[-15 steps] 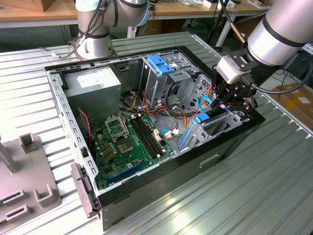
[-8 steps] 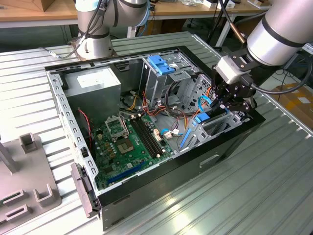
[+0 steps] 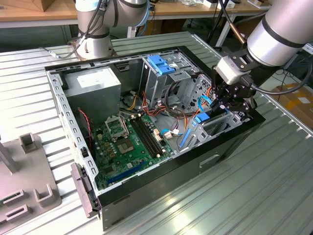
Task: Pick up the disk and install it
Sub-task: 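Insert the first disk wire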
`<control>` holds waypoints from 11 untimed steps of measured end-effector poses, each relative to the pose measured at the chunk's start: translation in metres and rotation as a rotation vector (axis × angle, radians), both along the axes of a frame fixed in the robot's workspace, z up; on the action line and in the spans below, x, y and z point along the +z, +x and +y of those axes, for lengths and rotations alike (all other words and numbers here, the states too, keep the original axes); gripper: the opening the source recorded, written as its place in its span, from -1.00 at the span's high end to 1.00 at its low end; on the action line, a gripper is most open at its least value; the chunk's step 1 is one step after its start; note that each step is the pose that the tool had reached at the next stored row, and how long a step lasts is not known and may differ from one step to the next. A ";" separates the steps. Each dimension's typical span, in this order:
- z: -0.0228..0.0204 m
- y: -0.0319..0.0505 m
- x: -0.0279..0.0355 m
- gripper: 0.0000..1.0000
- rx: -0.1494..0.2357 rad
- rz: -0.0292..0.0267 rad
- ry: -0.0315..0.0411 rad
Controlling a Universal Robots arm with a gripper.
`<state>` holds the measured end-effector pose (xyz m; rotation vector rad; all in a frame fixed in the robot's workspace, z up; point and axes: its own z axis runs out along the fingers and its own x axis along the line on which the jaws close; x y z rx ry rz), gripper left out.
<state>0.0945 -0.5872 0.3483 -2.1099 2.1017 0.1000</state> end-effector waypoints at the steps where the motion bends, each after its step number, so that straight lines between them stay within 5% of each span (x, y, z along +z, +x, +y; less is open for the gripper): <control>1: 0.0000 0.0000 -0.0010 0.68 0.000 0.0000 0.0002; 11: 0.0000 0.0000 -0.0034 0.68 0.000 0.0000 0.0001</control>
